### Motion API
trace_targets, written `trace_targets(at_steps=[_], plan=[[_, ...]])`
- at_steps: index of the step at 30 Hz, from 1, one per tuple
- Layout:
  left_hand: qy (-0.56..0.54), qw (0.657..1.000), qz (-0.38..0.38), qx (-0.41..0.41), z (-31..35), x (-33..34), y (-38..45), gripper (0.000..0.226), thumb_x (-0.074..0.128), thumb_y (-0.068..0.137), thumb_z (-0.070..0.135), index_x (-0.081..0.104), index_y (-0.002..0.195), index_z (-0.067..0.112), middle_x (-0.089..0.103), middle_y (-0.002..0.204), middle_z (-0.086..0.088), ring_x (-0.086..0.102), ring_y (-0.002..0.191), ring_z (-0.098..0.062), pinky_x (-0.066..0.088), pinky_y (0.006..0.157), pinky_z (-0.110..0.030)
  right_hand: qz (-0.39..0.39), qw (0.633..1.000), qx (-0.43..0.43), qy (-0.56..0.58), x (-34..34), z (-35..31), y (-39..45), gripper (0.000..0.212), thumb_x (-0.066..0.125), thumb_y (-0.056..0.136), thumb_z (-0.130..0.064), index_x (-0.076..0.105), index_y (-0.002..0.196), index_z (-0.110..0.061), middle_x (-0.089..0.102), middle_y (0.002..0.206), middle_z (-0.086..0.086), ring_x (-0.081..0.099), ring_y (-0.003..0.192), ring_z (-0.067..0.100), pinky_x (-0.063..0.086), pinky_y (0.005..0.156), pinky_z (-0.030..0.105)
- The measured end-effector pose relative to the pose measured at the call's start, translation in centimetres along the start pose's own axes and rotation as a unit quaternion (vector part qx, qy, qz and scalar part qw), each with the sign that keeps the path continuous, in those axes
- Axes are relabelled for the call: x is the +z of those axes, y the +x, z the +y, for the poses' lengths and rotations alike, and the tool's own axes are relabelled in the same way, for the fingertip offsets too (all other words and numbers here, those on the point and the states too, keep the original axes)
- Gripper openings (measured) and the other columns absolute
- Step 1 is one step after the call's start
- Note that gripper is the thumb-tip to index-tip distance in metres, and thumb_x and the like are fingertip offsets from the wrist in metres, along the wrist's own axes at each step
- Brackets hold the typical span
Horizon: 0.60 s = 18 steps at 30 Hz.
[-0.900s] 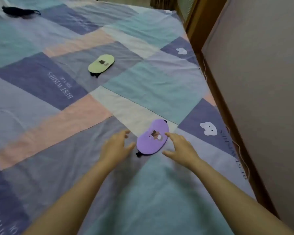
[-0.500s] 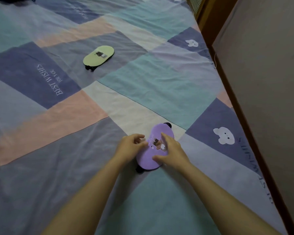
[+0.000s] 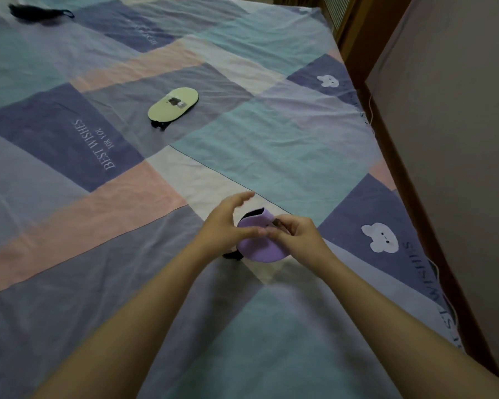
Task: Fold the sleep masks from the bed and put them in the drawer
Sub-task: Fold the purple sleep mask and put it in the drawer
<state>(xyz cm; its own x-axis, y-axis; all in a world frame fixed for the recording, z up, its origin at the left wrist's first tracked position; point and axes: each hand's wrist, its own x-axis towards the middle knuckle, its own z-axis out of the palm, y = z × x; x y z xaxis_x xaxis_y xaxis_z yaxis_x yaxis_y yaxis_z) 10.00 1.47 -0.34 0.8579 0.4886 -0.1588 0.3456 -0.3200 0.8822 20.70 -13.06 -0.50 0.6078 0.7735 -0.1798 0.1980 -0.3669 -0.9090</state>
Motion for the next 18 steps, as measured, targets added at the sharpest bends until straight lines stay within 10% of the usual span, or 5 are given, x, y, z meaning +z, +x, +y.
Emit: trace_targets(at_steps=[3, 7, 12, 18], plan=[[0.015, 0.996, -0.065, -0.064, -0.2, -0.3, 0.1, 0.038, 0.082, 0.071, 0.021, 0.069, 0.103, 0.008, 0.072, 0.096, -0.007, 0.067, 0.088, -0.023, 0.056, 0.075, -0.036, 0.029, 0.996, 0.029, 0.078, -0.1, -0.2, 0.0, 0.01, 0.075, 0.08, -0.011, 0.072, 0.089, -0.011, 0.068, 0.076, 0.003, 0.062, 0.069, 0.01, 0.051, 0.061, 0.025], [-0.232, 0.956, 0.1, -0.151, -0.5, 0.4, -0.3, 0.034, 0.075, 0.078, 0.011, 0.065, 0.107, -0.002, 0.069, 0.091, -0.01, 0.067, 0.074, -0.018, 0.057, 0.058, -0.021, 0.13, 0.929, 0.149, 0.314, 1.5, 0.5, -1.0, 0.044, 0.076, 0.078, -0.017, 0.054, 0.116, -0.014, 0.072, 0.098, 0.01, 0.072, 0.08, 0.016, 0.057, 0.066, 0.027], [-0.463, 0.841, 0.182, -0.214, 0.2, 1.1, -0.3, 0.024, 0.067, 0.085, 0.011, 0.059, 0.106, 0.005, 0.068, 0.094, -0.008, 0.068, 0.076, -0.018, 0.056, 0.056, -0.022, 0.066, 0.952, 0.152, 0.259, 5.3, 0.4, -2.5, 0.035, 0.077, 0.074, -0.001, 0.064, 0.106, 0.004, 0.07, 0.079, 0.006, 0.068, 0.065, 0.004, 0.051, 0.061, 0.013], [-0.54, 0.782, 0.21, -0.228, 0.1, 0.9, -0.5, 0.021, 0.061, 0.089, 0.009, 0.055, 0.107, 0.0, 0.066, 0.09, -0.01, 0.07, 0.063, -0.016, 0.058, 0.055, -0.023, 0.031, 0.962, 0.136, 0.234, 6.4, -0.8, -1.9, 0.004, 0.065, 0.084, 0.001, 0.067, 0.084, -0.002, 0.061, 0.054, -0.002, 0.054, 0.045, 0.004, 0.044, 0.052, 0.014]])
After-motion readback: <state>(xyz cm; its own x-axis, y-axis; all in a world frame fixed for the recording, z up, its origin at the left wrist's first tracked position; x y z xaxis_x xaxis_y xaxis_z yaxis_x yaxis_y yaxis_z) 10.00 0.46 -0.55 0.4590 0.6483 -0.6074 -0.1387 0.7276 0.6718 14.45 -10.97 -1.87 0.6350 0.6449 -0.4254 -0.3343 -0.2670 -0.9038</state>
